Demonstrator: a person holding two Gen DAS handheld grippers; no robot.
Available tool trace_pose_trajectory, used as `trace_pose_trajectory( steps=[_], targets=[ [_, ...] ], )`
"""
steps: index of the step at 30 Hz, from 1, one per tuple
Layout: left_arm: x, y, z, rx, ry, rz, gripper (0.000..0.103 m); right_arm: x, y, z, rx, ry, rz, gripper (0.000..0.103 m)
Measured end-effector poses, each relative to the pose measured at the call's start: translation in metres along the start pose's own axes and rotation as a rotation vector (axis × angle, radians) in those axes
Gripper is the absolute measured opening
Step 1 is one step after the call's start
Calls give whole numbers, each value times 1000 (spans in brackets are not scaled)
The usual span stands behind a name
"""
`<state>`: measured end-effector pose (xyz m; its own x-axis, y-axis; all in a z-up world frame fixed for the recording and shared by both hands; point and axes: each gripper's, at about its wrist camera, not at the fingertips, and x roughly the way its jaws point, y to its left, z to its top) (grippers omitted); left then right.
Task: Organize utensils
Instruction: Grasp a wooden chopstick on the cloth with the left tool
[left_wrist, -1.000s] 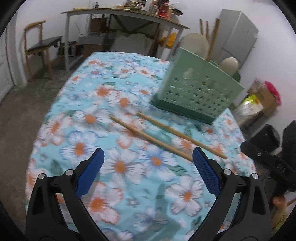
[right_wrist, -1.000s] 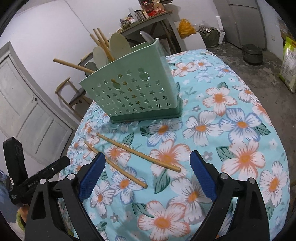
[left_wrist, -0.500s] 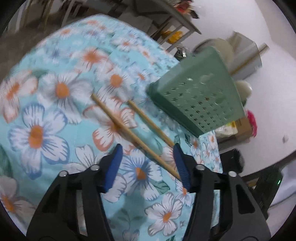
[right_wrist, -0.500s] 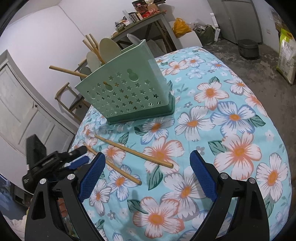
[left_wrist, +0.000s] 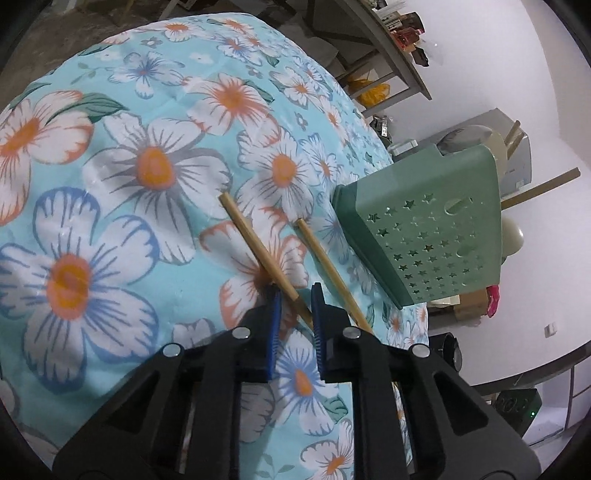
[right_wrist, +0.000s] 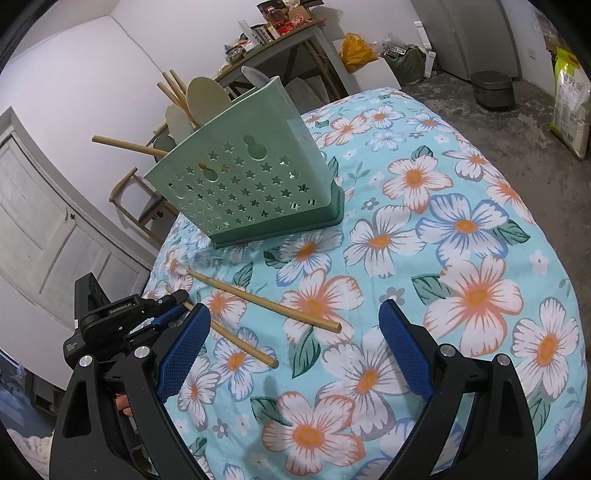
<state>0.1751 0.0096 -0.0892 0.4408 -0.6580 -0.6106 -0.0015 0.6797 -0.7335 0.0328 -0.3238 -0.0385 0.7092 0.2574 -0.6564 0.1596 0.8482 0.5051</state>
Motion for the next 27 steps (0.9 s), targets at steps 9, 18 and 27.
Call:
trace_pose_trajectory(
  steps=[9,18,27],
  targets=[
    [-16,-1,-11,24,-8,7,15,-3,2,1,-7,-7,4,90],
    [-28,4,-20,36,-14,4,15,-2,8,1,-21,-3,13,90],
    [-28,6,-22,43,-14,10,16,-2,11,1,-29,-3,12,90]
  ],
)
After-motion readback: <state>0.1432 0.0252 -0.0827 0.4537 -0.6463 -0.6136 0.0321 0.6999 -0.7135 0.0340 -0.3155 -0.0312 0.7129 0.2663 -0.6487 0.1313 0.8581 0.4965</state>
